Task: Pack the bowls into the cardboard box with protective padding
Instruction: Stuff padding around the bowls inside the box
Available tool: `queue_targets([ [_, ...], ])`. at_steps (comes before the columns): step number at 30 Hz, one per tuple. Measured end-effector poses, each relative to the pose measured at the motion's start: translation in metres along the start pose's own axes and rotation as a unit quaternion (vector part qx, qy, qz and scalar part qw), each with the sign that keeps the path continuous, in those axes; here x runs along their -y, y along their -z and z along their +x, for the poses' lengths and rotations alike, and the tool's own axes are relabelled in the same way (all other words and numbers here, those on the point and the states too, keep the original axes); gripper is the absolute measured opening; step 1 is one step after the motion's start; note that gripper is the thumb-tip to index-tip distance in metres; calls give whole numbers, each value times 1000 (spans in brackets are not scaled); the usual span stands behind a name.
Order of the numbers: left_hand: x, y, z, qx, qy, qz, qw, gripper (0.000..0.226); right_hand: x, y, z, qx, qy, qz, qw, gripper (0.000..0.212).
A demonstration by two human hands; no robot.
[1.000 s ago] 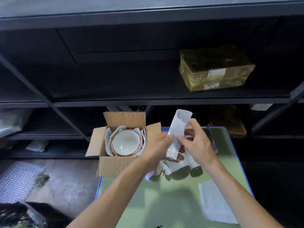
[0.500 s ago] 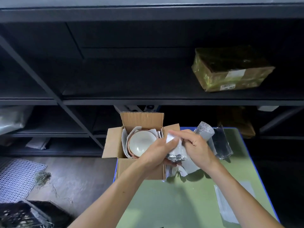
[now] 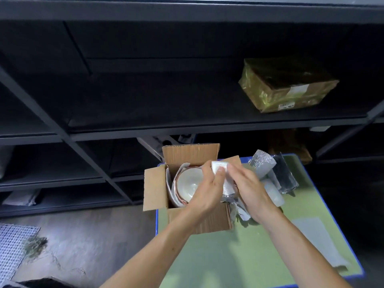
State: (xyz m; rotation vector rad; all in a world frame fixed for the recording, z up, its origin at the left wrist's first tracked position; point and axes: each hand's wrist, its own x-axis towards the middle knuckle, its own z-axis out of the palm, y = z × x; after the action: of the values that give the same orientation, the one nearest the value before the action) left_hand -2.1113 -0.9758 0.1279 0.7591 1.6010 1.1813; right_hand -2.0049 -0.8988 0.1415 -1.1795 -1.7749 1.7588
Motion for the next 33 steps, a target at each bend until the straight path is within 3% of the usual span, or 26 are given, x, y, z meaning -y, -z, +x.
queue_targets([
  [3,0,-2,2,70,-20,-18,997,42,1,-1,0,-46,1,-26,999,17],
  [6,-3,0,-2,113,-40,-4,993,27,6,5,-1,-76,-1,-4,997,16],
  [11,8,3,0,67,-52,7,996,34,8,9,4,-109,-9,21,994,28],
  [16,8,1,18,3,-62,-54,997,25,5,5,8,-59,-21,-19,998,14],
  [19,-2,3,28,8,-78,54,995,21,9,15,14,-94,17,-96,991,22],
  [22,-2,9,38,-35,-112,190,975,20,12,26,20,-119,38,-221,967,28],
  [24,7,16,42,-57,-128,276,951,20,9,30,24,-109,25,-284,952,28],
  [27,25,26,55,-23,-189,398,897,39,2,31,27,-95,-3,-342,935,21],
  [30,33,27,64,9,-217,460,861,49,-2,27,26,-94,-2,-382,920,13],
  [33,35,26,70,-4,-235,474,849,44,-3,26,23,-107,2,-393,913,12],
])
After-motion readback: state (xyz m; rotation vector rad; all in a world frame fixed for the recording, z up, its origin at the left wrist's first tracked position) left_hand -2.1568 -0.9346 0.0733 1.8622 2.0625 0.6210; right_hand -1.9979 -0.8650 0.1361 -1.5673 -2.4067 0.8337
